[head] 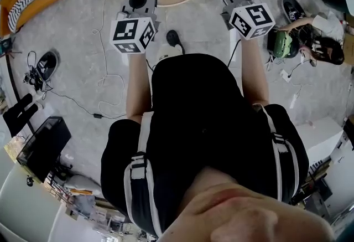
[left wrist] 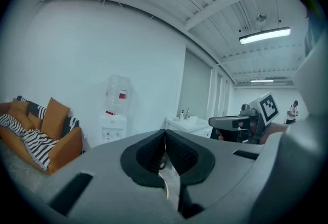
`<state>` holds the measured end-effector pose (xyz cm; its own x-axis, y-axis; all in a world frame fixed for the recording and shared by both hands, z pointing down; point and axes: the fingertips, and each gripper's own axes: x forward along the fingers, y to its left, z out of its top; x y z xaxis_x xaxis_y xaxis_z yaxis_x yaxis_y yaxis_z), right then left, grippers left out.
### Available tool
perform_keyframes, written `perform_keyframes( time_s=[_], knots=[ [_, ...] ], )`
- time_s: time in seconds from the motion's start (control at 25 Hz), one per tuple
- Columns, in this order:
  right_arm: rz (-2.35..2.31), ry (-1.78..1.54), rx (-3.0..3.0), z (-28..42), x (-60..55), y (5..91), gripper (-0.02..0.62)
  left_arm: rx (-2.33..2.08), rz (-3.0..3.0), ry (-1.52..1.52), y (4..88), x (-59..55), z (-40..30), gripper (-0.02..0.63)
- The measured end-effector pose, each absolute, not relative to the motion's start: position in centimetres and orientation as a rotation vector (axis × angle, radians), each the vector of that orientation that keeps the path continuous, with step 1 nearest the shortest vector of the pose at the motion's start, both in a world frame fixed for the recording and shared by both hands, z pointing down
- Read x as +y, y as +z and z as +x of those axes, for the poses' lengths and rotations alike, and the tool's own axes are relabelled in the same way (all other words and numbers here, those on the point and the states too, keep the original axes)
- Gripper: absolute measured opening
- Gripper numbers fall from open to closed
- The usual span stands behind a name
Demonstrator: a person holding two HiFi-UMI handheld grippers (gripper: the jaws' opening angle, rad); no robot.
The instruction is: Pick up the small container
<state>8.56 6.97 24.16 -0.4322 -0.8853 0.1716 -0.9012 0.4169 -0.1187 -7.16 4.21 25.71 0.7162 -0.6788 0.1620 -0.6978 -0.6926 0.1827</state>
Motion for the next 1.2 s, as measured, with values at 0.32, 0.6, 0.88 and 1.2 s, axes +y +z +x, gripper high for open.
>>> perform_keyframes(
  time_s=[0.32,0.6,0.88,1.2],
  knots=[
    [1.587,0.43,-2.496,5.3,2.3,29.6,0.003,-1.032,2.669,0.16,28.9,-1.2,-8.9,0.018],
    [1.547,0.465,-2.468,5.9,0.3,32.1,0.003,-1.02,2.62,0.189,31.6,-3.3,-7.9,0.018],
    [1.451,0.503,-2.526,7.5,-3.4,36.0,0.003,-1.097,2.538,0.227,33.9,-5.5,-6.3,0.018],
    [1.168,0.533,-2.546,8.4,-8.1,43.1,0.003,-1.244,2.413,0.281,36.6,-8.8,-4.6,0.019]
  ],
)
